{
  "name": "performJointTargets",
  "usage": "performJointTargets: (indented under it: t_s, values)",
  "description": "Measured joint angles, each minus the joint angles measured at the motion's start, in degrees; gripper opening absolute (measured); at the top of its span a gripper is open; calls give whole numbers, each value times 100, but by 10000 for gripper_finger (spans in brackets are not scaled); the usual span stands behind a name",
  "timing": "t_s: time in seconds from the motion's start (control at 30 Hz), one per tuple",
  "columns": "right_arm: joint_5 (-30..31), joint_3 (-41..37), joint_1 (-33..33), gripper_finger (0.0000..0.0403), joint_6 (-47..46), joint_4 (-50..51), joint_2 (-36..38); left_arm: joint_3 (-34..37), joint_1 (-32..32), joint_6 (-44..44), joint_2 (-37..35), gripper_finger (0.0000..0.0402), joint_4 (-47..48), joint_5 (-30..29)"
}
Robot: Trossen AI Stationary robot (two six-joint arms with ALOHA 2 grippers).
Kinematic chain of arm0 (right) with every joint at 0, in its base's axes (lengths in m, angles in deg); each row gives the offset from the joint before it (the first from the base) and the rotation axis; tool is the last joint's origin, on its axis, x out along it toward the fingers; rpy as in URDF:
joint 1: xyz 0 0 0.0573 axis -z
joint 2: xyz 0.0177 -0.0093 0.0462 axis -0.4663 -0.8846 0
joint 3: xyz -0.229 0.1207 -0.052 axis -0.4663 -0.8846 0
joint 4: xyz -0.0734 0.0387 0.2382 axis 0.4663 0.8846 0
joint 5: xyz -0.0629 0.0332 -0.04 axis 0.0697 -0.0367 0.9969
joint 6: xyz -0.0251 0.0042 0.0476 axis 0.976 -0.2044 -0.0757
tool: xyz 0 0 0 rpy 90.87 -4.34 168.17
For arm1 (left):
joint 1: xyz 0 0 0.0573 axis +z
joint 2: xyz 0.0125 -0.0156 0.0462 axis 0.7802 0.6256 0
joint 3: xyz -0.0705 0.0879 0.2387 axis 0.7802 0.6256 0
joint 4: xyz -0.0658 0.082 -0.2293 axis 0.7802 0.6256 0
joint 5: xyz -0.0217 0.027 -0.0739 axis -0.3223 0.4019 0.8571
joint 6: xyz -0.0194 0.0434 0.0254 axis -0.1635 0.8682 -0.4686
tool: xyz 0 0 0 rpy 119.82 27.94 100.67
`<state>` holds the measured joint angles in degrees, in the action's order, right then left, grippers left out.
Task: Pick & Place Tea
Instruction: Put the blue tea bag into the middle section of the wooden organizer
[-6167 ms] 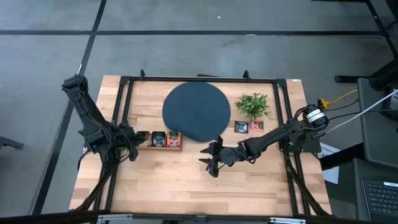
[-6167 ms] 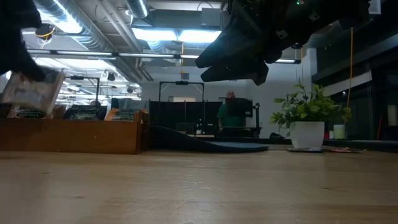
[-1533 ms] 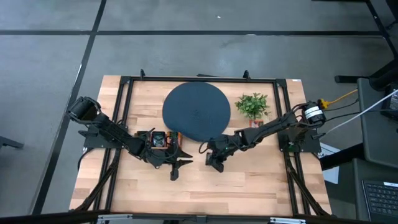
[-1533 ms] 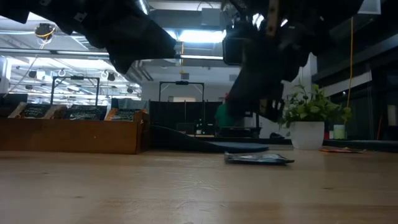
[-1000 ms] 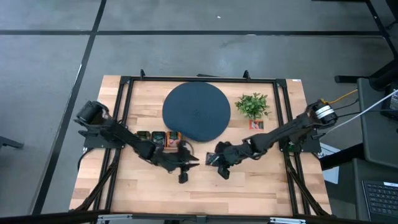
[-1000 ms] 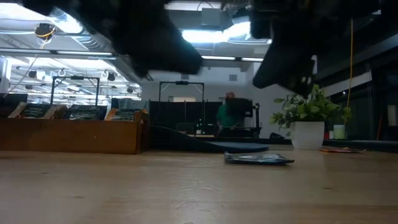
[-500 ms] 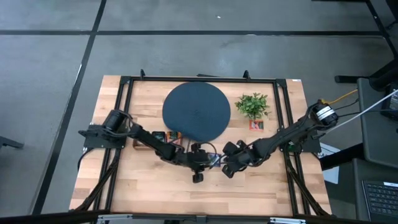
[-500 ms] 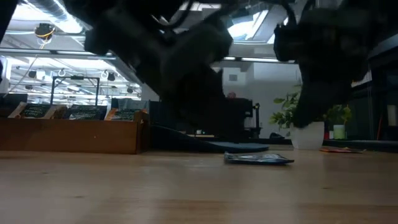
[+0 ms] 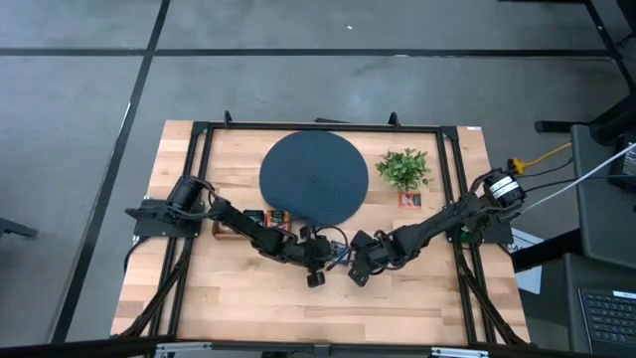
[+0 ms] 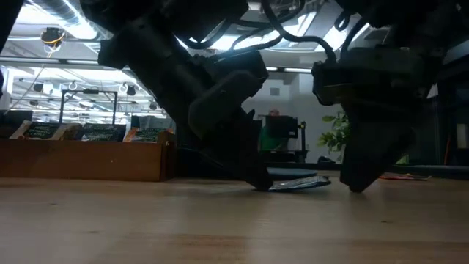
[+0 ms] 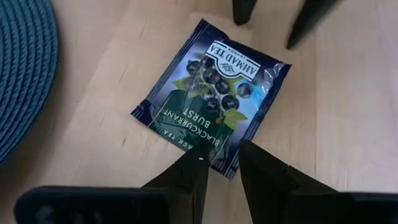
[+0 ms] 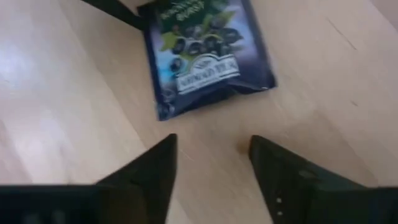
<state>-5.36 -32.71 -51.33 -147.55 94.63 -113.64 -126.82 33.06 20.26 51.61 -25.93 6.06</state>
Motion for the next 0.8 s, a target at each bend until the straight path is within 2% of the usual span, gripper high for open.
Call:
performJointTargets:
  t_s: [0.17,0.33,0.63,0.8]
  values:
    - [-54,-7,82,261,140,-373,22,-3,36,-51,0,86,33,-7]
    - [-66,-10,222,278,175,-632,2,-3,41,-49,11,86,-35,-80]
    - [107,-22,563,241,327,-924,-56,8,45,-53,15,86,-82,-97]
    - [371,-22,630,187,471,-921,-64,8,45,-51,17,86,-85,-85]
